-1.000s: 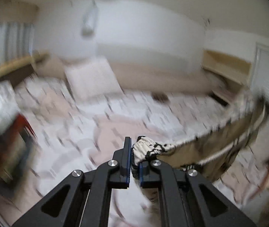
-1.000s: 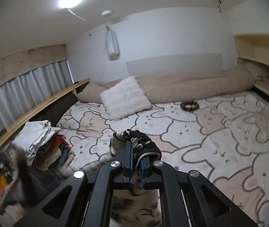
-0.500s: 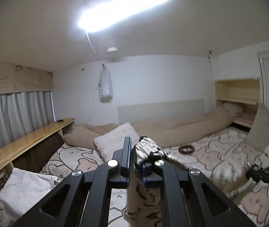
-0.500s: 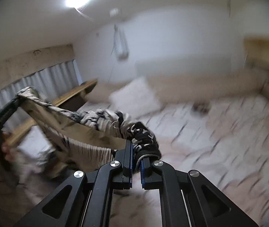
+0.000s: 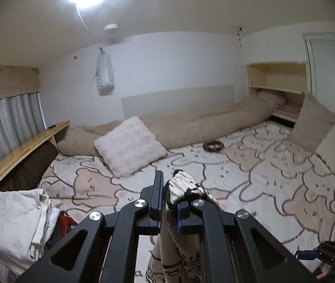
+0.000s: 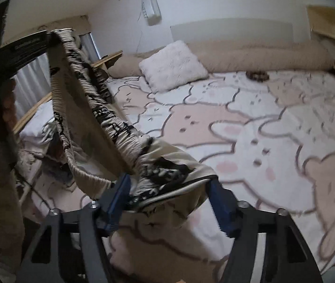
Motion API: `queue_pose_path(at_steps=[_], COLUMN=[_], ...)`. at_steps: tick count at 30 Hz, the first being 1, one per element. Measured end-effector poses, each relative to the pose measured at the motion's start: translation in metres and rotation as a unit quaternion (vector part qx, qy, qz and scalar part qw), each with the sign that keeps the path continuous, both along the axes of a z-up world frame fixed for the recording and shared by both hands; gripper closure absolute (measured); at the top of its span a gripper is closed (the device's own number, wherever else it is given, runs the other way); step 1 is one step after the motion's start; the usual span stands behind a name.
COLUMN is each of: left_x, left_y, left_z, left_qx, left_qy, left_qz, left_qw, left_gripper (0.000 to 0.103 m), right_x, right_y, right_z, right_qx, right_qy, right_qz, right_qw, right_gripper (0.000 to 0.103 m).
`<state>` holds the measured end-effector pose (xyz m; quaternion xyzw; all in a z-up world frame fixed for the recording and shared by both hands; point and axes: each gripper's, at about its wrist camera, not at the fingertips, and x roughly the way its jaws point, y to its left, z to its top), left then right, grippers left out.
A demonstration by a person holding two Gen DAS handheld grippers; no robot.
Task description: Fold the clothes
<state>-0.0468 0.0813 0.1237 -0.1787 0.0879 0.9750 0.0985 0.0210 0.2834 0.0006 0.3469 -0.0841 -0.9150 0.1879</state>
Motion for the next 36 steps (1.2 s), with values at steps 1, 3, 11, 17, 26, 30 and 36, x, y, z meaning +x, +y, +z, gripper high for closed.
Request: queue_pose_path(at_steps=[1,3,11,17,26,30,36], left_x=[0.001,0.003,0.013,0.026,0.026,0.013,-0.006], left_y=[0.001,0.004,0.011,0.006,-0.03,-0.03,-0.014], left_z=[-0.002,-0.008,-0.017,-0.005,-0.001,-0.022,-0.022], left_qx=[-0.003,-0.009,-0.001,0.02,0.029,-0.005,-0.103], left_qy=[-0.005,-0.013,-0.026,-0.019,-0.01,-0.018,0.03], left_qz=[-0.003,-0.011,-0.035,-0.046,0.007,0.038,0.076], left_qw=[1.0,0.9998,0.9991,0.9986,0.9995,0.9991,0.9913], left_gripper=[0.092,0.092,0.092,0.092,0.092,0.091,0.086], right_x=[0.005,0.018,0.021,-0.017,-0.037,-0.042,-0.064], right_y=[0.001,0.002,-0.045,-0.086,-0.042,-0.011,0.001], right_z=[-0.001,0.007,0.036,0.005,0.007,0.046,0.128], right_qx=[-0.005,-0.004,0.082,0.1,0.116,0.133,0.153], right_qy=[0.004,0.034,0.129,0.099,0.082,0.11,0.175], right_qz=[0.0,-0.006,0.05,0.06,-0.018,-0.047,-0.067], right_qw=[1.0,0.999,0.987,0.988,0.99,0.984,0.97], right_gripper=[0.035,0.035,0.036,0.036,0.078,0.083,0.084])
